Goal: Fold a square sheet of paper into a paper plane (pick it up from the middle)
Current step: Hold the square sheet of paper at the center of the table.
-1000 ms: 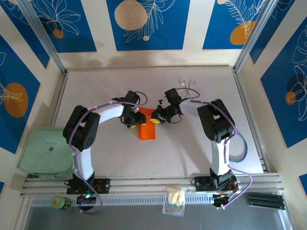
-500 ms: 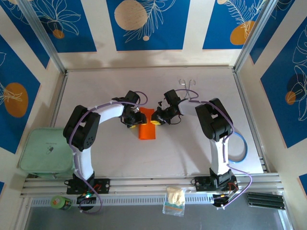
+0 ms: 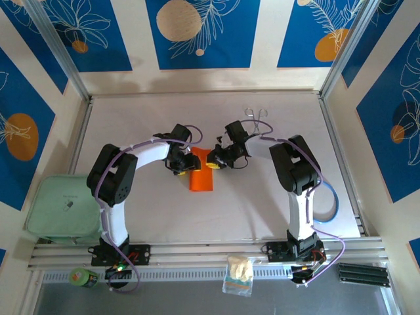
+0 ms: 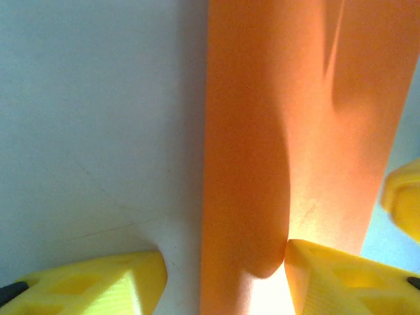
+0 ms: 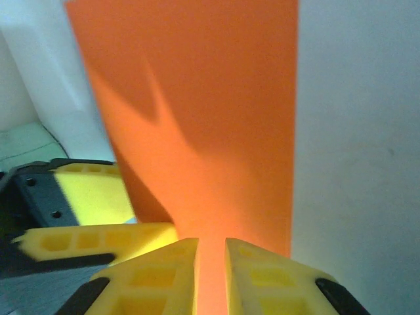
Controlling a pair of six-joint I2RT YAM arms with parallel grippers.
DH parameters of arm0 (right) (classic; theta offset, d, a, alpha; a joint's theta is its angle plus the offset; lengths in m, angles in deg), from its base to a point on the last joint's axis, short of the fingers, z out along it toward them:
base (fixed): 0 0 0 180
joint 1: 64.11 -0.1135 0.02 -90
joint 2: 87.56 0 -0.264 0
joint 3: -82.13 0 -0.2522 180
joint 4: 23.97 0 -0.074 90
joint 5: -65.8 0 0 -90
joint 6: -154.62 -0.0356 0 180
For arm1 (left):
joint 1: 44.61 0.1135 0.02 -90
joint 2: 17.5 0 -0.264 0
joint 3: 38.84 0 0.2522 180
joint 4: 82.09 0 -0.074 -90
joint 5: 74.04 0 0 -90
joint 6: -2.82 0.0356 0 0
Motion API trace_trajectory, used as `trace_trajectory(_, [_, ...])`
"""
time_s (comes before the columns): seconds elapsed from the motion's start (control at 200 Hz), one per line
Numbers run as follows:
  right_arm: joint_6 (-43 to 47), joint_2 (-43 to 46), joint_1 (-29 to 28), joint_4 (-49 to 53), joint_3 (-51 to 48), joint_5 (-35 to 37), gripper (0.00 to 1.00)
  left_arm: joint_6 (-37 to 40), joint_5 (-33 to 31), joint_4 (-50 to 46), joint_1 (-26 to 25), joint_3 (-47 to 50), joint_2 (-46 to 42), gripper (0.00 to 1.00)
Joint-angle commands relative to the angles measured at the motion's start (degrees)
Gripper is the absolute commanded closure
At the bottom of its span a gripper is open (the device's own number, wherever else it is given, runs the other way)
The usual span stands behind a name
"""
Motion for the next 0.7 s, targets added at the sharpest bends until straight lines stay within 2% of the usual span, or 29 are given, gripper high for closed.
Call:
trace_trajectory(0.0, [-0.2, 2.9, 0.7, -0.1, -0.2, 0.1, 0.82, 1.6, 2.1, 0.9, -1.5, 3.8, 8.6, 0.41])
trace_trajectory(0.225, [-0.3, 3.7, 0.6, -0.7, -1.4, 1.6, 0.82, 1.6, 2.0, 1.0, -1.5, 3.9, 9.1, 0.41])
trace_trajectory(0.695, [3.4, -0.4, -1.7, 3.8, 1.7, 1.5, 0.84, 0.9, 1.3, 0.3, -1.5, 3.5, 9.6, 0.41])
